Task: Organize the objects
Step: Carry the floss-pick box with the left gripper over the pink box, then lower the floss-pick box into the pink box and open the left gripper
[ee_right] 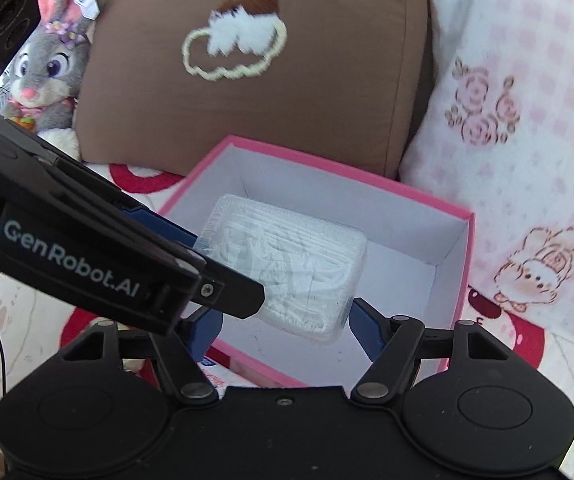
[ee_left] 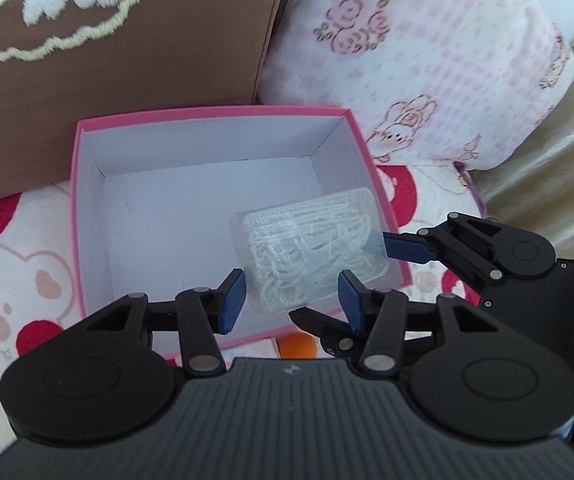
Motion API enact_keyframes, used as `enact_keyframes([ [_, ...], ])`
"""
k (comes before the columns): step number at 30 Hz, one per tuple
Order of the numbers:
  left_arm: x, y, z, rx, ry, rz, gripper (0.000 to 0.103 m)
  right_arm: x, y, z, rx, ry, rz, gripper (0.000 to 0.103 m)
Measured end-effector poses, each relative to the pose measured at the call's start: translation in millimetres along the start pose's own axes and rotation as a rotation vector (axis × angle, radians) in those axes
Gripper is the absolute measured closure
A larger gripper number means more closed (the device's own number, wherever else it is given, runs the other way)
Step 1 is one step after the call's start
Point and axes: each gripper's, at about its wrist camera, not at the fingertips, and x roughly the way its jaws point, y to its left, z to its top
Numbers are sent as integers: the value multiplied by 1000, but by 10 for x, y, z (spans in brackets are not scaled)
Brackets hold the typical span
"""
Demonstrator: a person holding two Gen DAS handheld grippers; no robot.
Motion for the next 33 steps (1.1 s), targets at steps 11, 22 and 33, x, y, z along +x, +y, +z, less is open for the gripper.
enact_keyframes([
  [11,740,274,273,-98,55,-58,54,640,-377,88,52,121,-13,29],
  [22,1126,426,344,-166,112,-75,54,982,-341,153,-11,236,-72,29],
  [33,1284,552,324,-207,131,-59,57,1162,-253,127,-46,292,-103,37],
])
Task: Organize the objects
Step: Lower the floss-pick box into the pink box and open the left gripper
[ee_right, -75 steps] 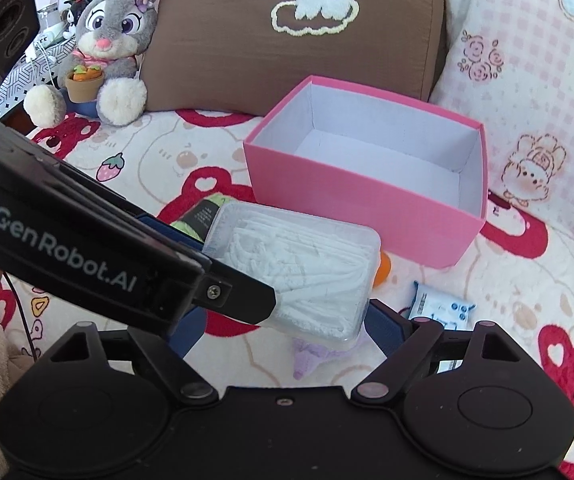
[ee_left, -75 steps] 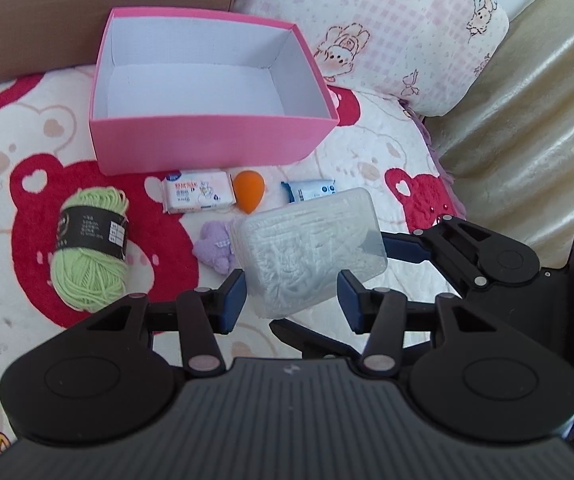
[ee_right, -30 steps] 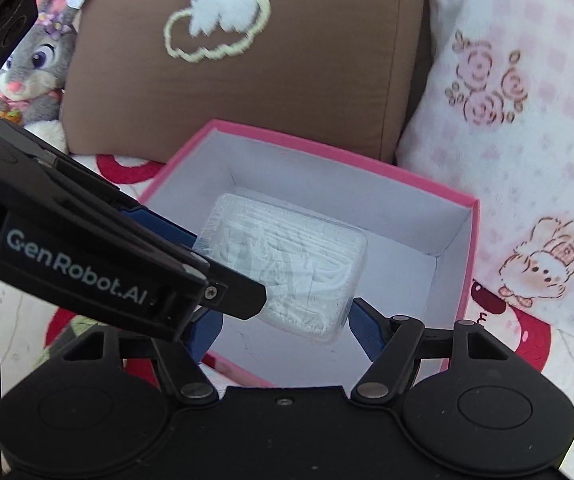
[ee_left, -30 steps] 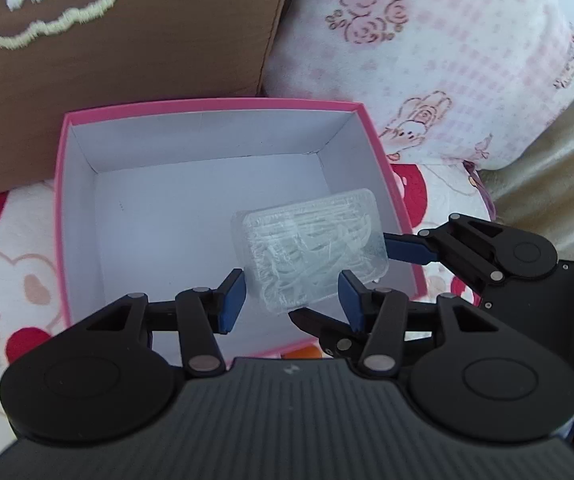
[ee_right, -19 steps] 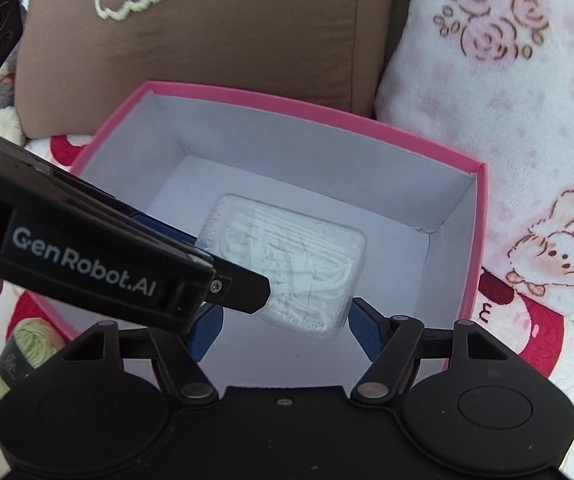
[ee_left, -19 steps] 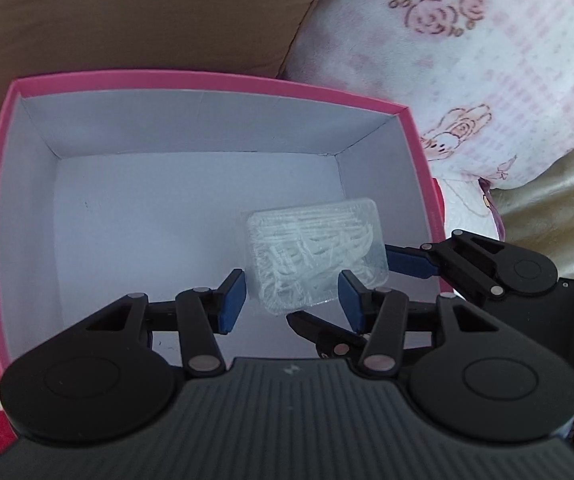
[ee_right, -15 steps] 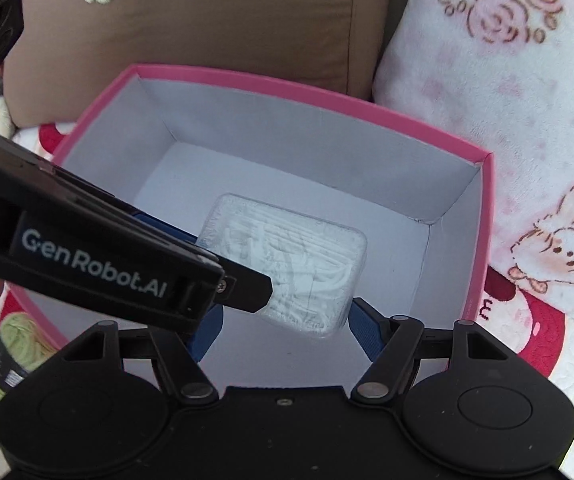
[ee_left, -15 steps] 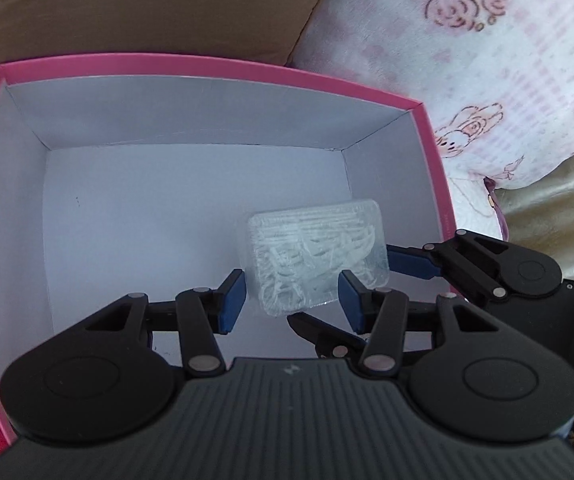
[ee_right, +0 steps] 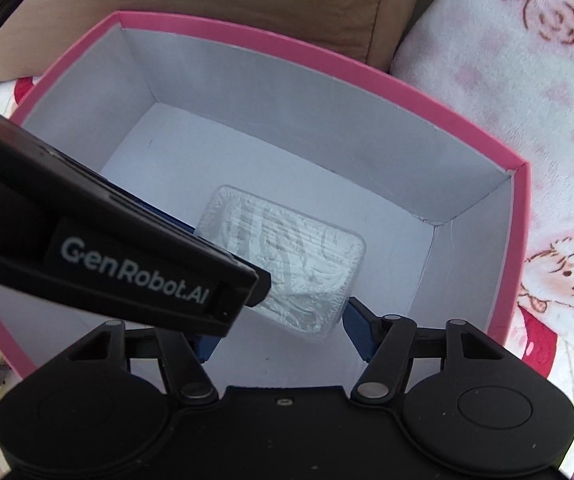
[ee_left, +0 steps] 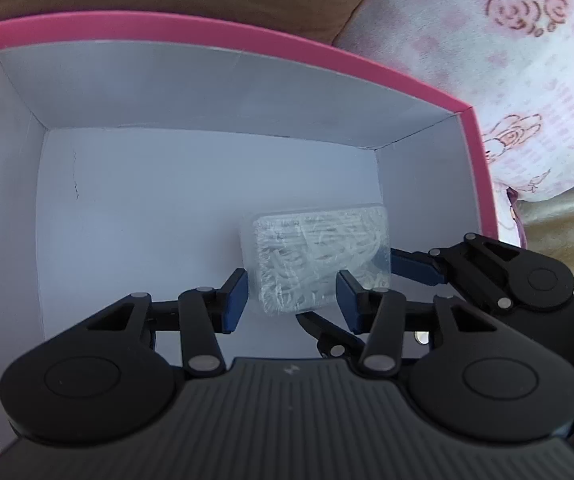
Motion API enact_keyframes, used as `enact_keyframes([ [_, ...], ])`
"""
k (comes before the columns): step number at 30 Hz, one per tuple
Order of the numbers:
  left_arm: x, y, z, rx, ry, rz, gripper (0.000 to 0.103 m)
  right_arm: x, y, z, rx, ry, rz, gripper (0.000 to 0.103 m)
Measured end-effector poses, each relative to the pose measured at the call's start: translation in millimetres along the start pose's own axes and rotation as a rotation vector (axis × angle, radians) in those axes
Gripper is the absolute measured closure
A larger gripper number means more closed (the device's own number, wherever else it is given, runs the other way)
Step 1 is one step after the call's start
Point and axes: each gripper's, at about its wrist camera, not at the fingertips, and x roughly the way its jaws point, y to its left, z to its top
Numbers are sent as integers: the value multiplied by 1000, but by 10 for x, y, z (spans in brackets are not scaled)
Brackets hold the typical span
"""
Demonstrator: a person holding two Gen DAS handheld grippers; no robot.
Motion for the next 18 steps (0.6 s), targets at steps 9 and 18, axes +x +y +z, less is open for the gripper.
enact_keyframes([
  [9,119,32,-35,-13,5,27,67,-59,131,-10,-55,-3,-64,29],
  [18,183,-118,-15,-9,-3,31,67,-446,157,-191,-102,-68,-51,59],
])
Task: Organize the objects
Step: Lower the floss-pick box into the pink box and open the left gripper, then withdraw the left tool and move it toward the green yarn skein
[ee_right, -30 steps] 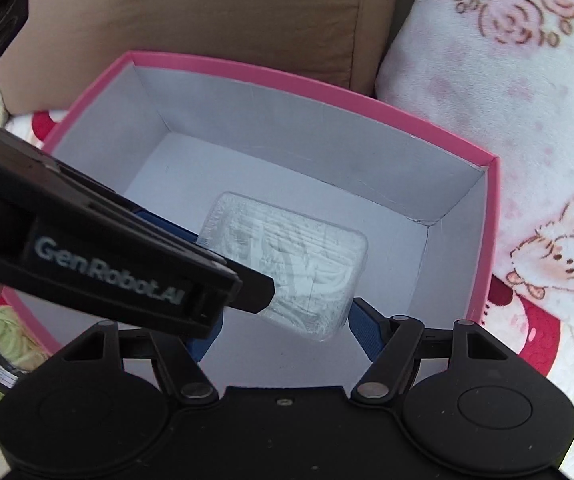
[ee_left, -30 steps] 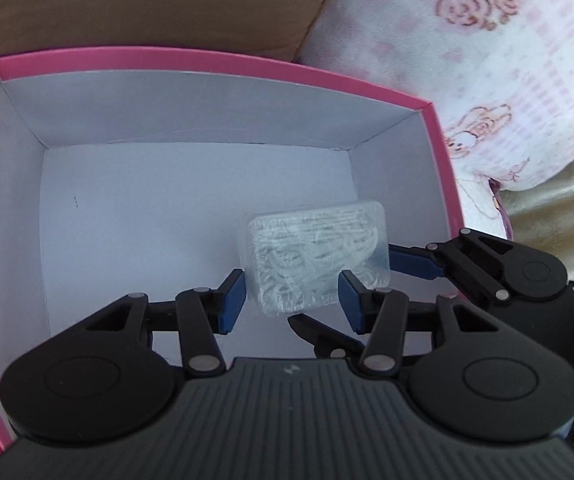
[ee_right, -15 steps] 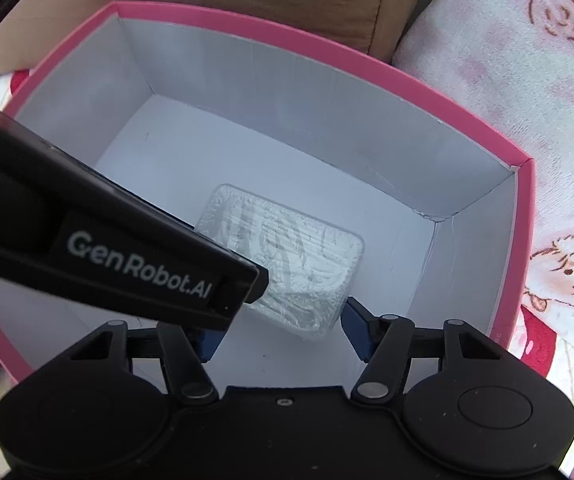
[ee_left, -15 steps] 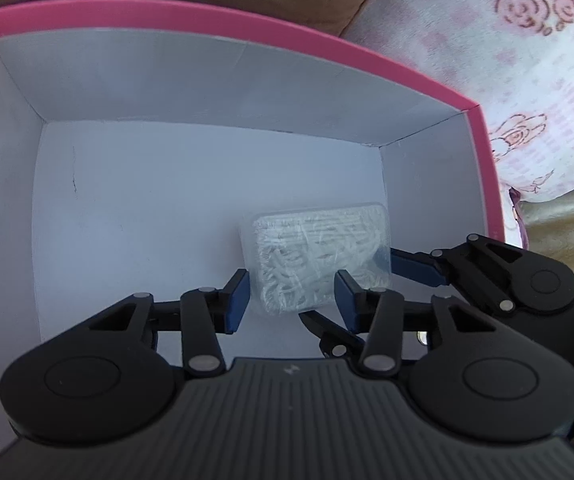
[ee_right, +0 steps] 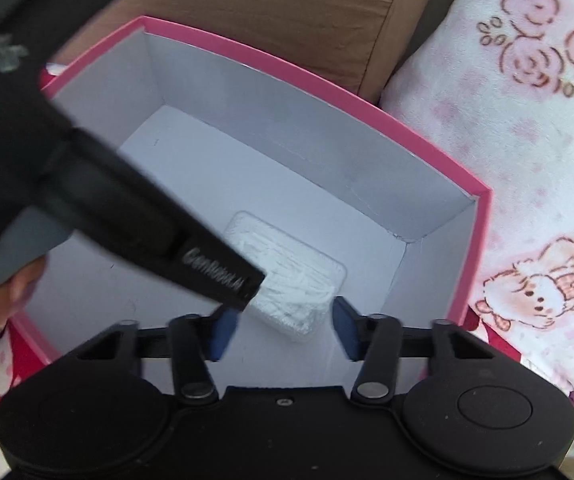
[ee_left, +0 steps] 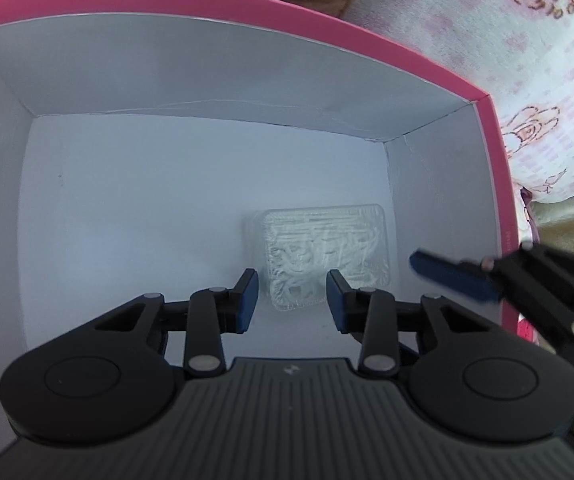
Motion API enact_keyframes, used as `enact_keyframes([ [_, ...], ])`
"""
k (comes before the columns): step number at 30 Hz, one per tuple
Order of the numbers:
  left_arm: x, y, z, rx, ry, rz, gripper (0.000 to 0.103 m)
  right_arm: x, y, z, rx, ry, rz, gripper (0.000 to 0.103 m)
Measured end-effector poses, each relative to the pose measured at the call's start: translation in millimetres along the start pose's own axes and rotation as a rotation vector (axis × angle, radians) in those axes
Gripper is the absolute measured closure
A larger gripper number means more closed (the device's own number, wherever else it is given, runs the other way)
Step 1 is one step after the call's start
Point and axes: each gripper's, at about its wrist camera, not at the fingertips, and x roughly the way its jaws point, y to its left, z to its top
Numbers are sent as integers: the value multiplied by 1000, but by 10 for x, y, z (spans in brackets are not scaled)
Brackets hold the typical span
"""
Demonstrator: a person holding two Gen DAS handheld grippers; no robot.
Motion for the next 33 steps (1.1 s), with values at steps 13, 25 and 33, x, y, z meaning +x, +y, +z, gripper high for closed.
enact_keyframes([
  [13,122,-263,-25,-2,-2,-10,68,-259,-5,-198,31,-62,11,66],
  [25,-336,-399,-175,139,-70,90,55,-718,95,-373,148,-130,74,63],
  [33,-845,-497,-447,180,-75,96,49,-776,-419,-483,199,-174,122,60],
])
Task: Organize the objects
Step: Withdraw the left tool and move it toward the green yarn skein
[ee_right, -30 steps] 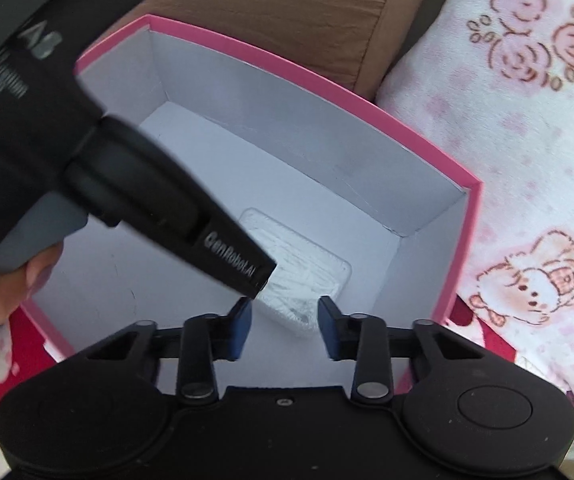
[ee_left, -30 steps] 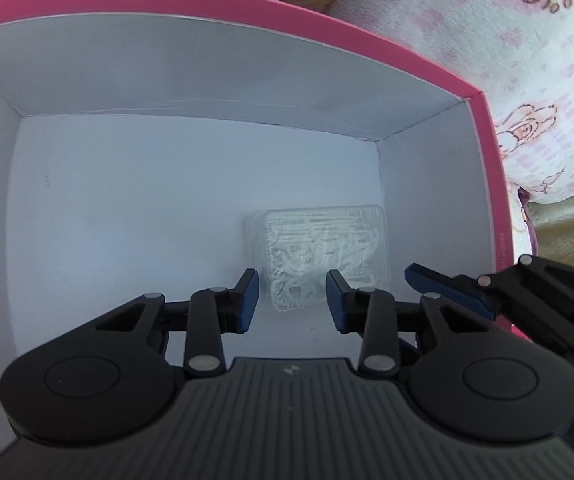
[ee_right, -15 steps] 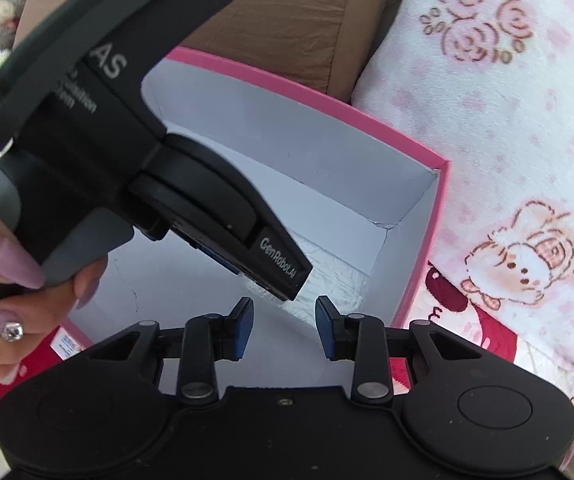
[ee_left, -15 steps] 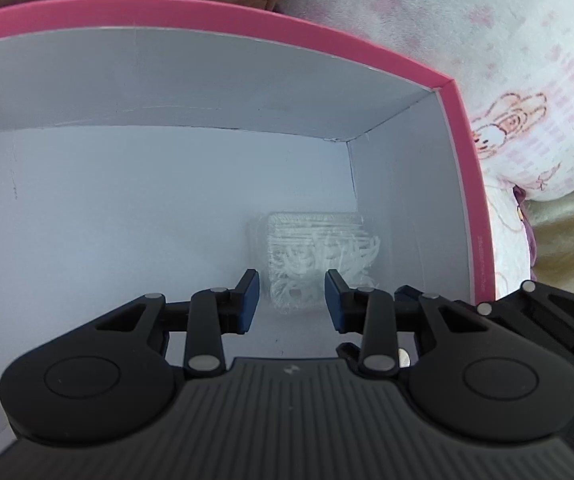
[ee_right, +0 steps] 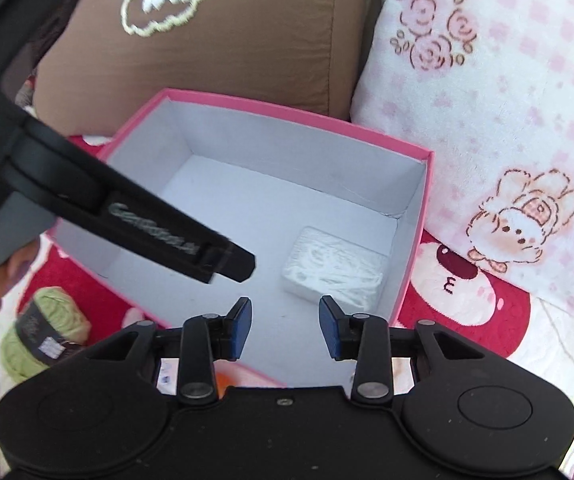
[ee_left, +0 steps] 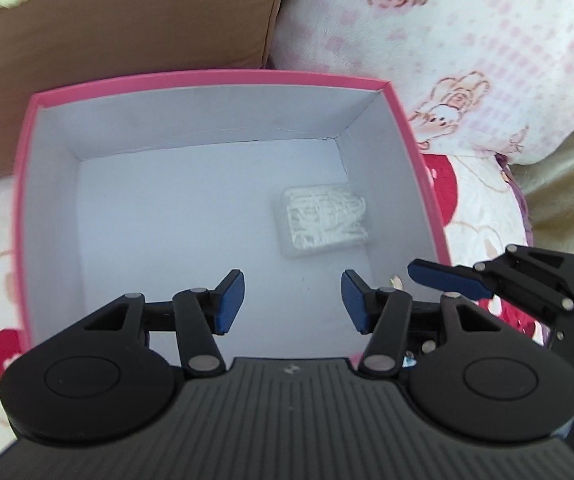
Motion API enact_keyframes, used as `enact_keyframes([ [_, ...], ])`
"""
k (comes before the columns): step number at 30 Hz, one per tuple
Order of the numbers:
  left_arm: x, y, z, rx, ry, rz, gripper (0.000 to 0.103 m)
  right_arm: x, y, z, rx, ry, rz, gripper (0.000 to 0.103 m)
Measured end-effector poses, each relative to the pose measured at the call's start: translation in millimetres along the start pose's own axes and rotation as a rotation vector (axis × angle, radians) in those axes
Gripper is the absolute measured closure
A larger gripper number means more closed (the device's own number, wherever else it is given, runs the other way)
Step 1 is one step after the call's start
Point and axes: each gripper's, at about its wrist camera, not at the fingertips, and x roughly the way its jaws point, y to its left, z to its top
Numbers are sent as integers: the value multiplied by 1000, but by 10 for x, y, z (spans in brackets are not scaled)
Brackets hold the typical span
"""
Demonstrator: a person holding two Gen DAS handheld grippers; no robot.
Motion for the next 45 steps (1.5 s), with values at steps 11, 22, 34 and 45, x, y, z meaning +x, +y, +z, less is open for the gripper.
enact_keyframes([
  [11,-913,-96,-328,127,-55,78,39,-369,201,-172,50,-34,17,43],
  [22,-1512,-67,-679,165,-78,74,34,-883,440,-324,53,-77,21,27],
  [34,-1950,-39,-1099,272,-105,111,17,-1291,733,-540,21,-98,70,15],
  [45,-2051,193,-1404,256,-114,109,9,-1380,1013,-762,15,-64,105,8],
])
